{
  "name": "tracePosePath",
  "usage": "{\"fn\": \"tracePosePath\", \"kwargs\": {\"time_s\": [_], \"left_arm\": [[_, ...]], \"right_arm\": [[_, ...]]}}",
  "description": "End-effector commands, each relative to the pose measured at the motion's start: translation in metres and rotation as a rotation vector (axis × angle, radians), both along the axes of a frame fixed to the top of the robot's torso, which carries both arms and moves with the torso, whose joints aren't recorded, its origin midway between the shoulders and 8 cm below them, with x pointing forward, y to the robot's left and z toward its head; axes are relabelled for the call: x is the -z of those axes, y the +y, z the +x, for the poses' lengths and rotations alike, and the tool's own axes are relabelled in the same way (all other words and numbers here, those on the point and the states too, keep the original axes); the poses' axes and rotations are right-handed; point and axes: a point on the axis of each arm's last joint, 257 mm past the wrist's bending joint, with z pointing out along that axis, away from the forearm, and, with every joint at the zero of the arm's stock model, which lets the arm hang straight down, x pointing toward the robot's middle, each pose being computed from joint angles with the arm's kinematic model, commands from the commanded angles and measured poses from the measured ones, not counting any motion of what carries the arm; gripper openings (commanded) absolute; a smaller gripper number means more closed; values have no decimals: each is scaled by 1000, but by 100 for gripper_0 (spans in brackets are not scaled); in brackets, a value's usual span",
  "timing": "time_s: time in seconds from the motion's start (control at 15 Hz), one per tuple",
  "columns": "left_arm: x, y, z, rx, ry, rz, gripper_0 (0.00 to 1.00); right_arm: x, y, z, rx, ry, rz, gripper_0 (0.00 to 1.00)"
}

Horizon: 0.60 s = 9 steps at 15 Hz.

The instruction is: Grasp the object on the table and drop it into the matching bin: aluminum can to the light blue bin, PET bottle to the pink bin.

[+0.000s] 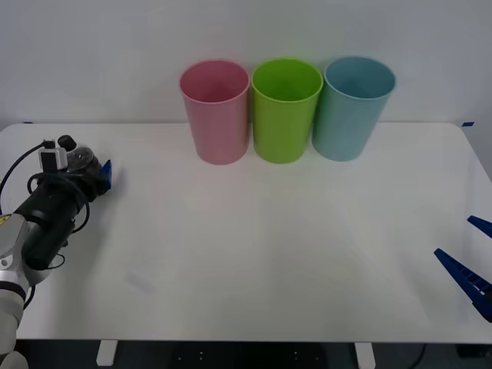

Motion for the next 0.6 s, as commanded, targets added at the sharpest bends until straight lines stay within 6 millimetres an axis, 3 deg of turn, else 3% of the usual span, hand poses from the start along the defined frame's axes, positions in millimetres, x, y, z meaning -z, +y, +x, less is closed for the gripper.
{"fn": "tracePosePath", "kwargs": {"time_s": [0.07,0.6], "left_arm": [[-1,0,0,3,-2,17,0],[-9,-15,0,58,-28,-9,0]], "right_arm": [[0,0,0,0,0,0,100],[0,0,0,0,0,0,100]]}}
